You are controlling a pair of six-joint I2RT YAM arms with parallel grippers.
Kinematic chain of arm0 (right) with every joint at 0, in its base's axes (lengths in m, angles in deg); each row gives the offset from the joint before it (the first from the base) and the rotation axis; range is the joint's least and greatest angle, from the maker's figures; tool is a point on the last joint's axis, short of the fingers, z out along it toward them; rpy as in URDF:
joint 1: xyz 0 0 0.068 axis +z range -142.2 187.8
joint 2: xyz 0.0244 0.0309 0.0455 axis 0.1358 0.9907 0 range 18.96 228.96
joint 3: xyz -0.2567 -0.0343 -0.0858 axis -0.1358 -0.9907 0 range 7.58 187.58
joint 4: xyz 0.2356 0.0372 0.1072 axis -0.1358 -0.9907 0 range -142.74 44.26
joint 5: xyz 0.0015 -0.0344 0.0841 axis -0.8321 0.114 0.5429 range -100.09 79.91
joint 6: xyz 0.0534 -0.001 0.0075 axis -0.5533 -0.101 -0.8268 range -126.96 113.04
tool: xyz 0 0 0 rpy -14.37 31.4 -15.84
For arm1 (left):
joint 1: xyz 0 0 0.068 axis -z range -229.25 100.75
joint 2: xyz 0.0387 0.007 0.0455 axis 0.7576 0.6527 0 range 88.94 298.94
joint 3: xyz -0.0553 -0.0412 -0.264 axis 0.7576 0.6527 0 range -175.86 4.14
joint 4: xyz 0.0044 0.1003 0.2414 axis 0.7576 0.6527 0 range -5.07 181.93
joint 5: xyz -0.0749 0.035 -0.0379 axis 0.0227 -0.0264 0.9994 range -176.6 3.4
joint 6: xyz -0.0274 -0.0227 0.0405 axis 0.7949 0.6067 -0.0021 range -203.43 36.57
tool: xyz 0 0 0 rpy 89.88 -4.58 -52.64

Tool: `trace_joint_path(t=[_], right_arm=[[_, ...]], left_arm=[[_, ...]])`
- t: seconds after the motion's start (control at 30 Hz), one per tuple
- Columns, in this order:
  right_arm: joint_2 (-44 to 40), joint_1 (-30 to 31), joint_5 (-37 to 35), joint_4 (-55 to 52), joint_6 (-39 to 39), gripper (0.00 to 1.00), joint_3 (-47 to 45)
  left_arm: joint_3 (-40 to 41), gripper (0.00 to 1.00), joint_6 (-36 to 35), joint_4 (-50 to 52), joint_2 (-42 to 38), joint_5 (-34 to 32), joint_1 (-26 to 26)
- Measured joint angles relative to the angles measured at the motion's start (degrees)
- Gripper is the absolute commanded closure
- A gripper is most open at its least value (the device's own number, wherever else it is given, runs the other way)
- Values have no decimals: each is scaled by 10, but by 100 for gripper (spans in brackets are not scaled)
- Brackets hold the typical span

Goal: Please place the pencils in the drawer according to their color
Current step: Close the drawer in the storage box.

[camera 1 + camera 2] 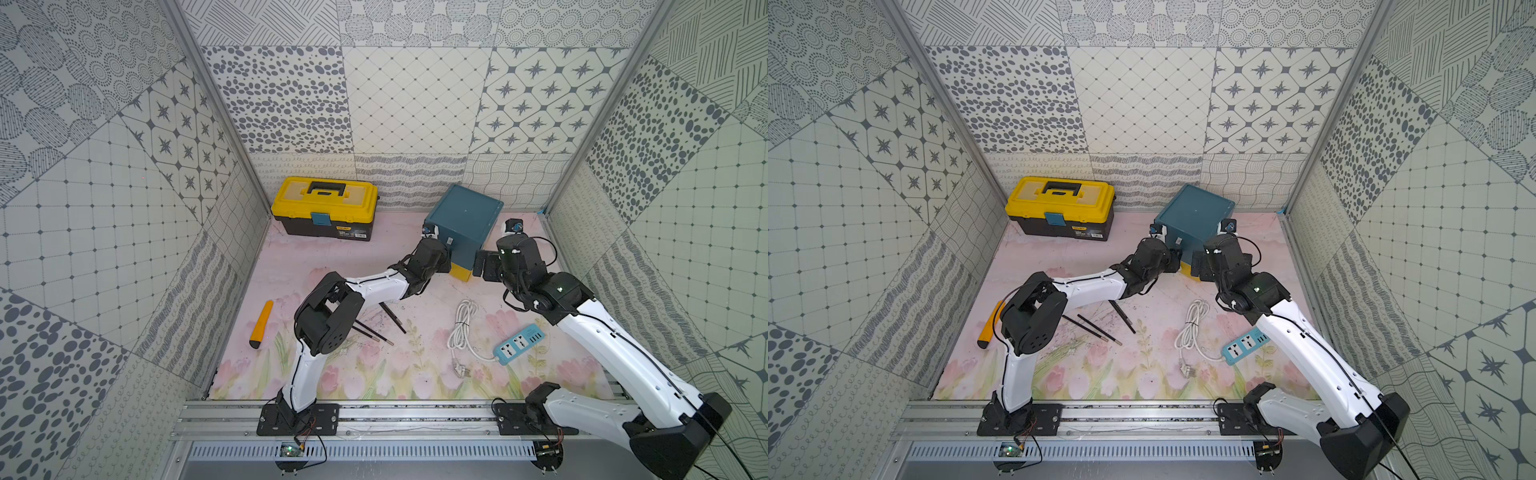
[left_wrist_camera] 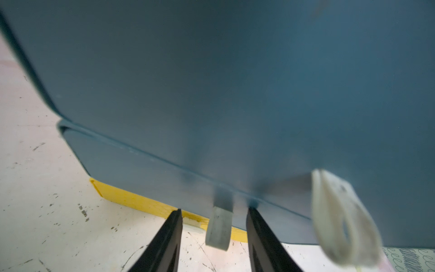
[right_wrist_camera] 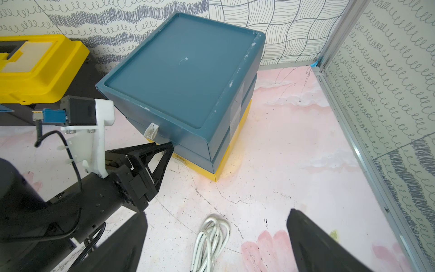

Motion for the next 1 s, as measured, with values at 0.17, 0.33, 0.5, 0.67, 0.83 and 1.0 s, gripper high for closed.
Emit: trace_joint_path(t=[0.17,0.33,0.5,0.67,0.83,1.0], right_arm=[[0,0,3,0,0,1,0],[0,0,4,0,0,1,0],[0,-1,7,0,0,1,0],[0,-1,8,1,0,1,0],[0,-2,8,1,0,1,0],[0,-3,9,2,0,1,0]], left_arm=[[-11,50,0,0,6,-1,0],[-15,48,1,0,7,-2,0],[11,45,21,-4,-5,-5,0],[80,38,69,-13,-39,0,-9],[135,29,140,-25,-53,30,-29],[142,24,203,-30,-37,83,-48]])
